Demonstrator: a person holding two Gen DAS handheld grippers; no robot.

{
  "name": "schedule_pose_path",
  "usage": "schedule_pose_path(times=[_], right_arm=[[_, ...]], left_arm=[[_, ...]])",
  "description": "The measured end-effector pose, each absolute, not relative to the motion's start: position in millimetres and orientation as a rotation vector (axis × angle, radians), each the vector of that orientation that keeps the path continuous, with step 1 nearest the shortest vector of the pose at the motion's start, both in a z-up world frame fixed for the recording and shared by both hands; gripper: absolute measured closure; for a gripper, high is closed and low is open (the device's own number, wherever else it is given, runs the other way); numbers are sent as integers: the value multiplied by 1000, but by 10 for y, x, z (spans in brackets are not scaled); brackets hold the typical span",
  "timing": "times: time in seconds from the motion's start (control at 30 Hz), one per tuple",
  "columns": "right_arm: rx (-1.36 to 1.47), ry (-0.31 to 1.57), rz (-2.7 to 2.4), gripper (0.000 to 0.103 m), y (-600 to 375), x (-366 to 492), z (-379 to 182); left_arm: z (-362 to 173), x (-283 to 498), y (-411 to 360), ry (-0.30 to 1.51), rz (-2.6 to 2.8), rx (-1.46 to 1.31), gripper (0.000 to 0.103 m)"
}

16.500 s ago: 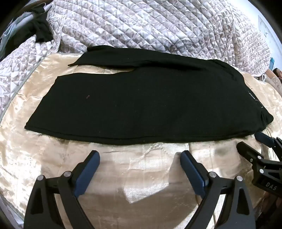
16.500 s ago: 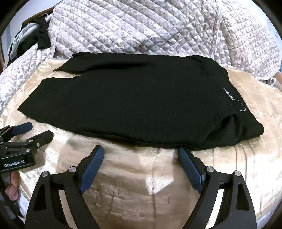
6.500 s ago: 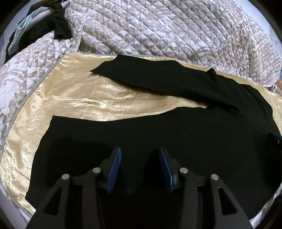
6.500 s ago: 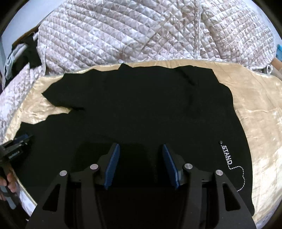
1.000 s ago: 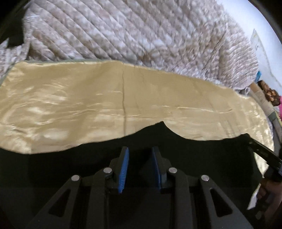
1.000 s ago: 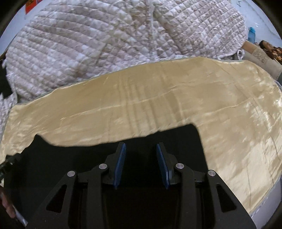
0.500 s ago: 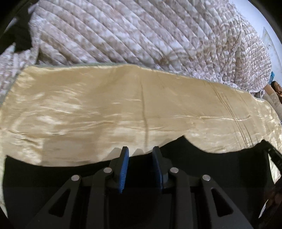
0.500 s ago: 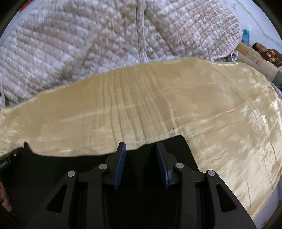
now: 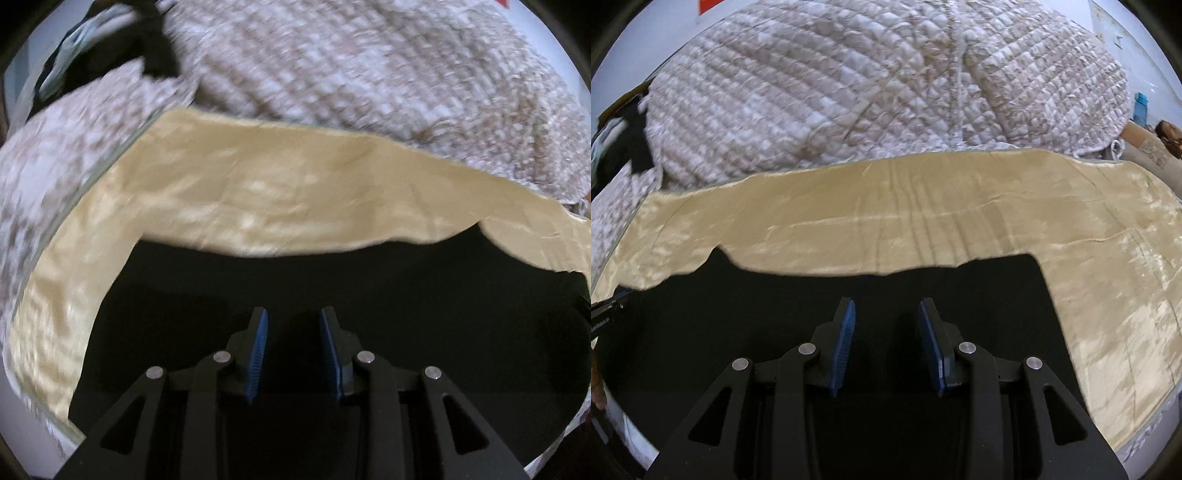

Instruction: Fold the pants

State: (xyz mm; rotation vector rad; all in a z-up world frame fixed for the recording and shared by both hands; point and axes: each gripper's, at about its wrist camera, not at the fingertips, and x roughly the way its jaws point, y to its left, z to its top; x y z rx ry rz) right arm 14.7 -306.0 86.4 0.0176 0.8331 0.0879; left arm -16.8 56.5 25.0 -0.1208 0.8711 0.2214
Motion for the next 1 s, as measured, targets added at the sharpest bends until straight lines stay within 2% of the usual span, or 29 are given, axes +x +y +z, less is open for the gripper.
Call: schedule_pose_path(times=[0.13, 0.23, 0.53, 0.6, 0.83, 1.0], right_arm=[[-1, 880, 119, 67, -2990, 88, 728], [-23, 882, 110, 61, -2983, 125, 679], [-58, 804, 188, 60, -2838, -20, 838], [-78, 804, 220, 56, -2760, -38, 835], [-78, 862, 190, 55, -2728, 52, 695], [-65, 848, 159, 55, -2769, 54, 718]], left_arm=[[166, -220, 624, 842, 217, -106, 66], [164, -203, 644, 828, 229, -109, 65], [286, -440, 813, 797, 347, -87, 65], [250, -486, 884, 805, 374, -96, 64], [186, -460, 927, 804, 375, -105, 52], [217, -457, 875, 792, 340, -121, 51]])
